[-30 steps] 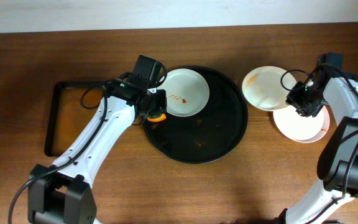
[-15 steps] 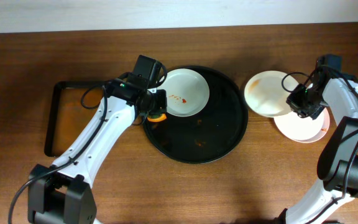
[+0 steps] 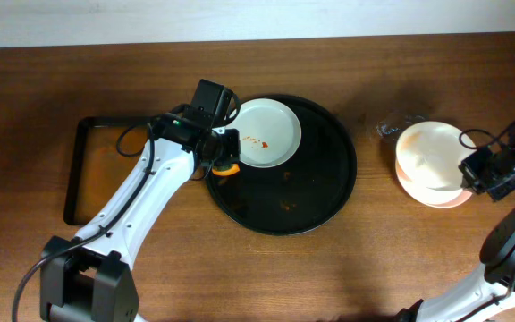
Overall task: Clean dirty plates on tray and stack at the side
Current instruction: 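Release the stacked plate and move the right gripper to the last plate, then grasp the last plate rim with the right gripper and scrub with sponge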
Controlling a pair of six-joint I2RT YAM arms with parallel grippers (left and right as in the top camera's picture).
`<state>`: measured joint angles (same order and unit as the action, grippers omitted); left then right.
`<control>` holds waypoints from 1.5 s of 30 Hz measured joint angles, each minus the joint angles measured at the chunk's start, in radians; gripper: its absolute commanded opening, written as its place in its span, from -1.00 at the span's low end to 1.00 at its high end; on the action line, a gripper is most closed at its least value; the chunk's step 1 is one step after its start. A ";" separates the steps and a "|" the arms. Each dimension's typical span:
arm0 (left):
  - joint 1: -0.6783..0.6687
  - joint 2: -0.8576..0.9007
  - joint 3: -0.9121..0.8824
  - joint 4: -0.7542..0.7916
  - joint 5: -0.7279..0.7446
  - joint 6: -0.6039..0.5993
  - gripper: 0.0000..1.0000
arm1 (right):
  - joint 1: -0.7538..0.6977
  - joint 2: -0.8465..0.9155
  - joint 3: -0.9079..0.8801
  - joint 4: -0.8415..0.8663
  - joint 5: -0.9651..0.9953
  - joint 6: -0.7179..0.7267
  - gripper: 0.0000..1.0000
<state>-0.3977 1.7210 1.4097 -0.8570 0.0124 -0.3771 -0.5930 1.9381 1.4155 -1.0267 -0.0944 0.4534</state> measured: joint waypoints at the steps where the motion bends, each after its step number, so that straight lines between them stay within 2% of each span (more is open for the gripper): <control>1: 0.000 0.000 0.000 0.000 0.000 0.000 -1.00 | -0.011 0.000 0.000 -0.011 0.005 -0.004 0.33; 4: 0.000 0.000 0.000 0.000 0.000 0.000 -0.99 | -0.022 0.000 0.000 -0.014 -0.011 -0.013 0.45; 9: 0.000 0.000 0.000 0.000 0.000 0.000 -0.99 | -0.013 0.000 0.000 -0.024 -0.090 -0.089 0.48; 15: 0.000 0.000 0.000 -0.026 -0.023 0.000 -0.99 | 0.084 -0.045 0.000 -0.033 -0.208 -0.220 0.56; 19: 0.000 0.000 0.000 -0.044 -0.073 0.000 -0.99 | 0.275 -0.118 0.022 -0.006 -0.268 -0.317 0.65; 22: 0.000 0.000 0.000 -0.045 -0.090 0.000 -0.99 | 0.412 -0.127 0.028 0.047 -0.285 -0.343 0.97; 28: 0.000 0.000 0.000 -0.045 -0.099 0.000 -0.99 | 0.656 -0.127 0.028 0.207 -0.291 -0.355 0.97; 32: 0.000 0.000 0.000 -0.045 -0.099 0.000 -0.99 | 0.761 -0.127 0.028 0.268 -0.207 -0.259 1.00; 40: 0.000 0.000 0.000 -0.045 -0.099 0.000 -0.99 | 0.792 -0.058 0.028 0.353 -0.115 -0.116 0.66; 45: 0.000 0.000 0.000 -0.045 -0.099 0.000 -0.99 | 0.848 0.046 0.028 0.420 -0.115 -0.084 0.28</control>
<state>-0.3977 1.7210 1.4094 -0.9016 -0.0868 -0.3771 0.2546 1.9842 1.4437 -0.6067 -0.2096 0.3698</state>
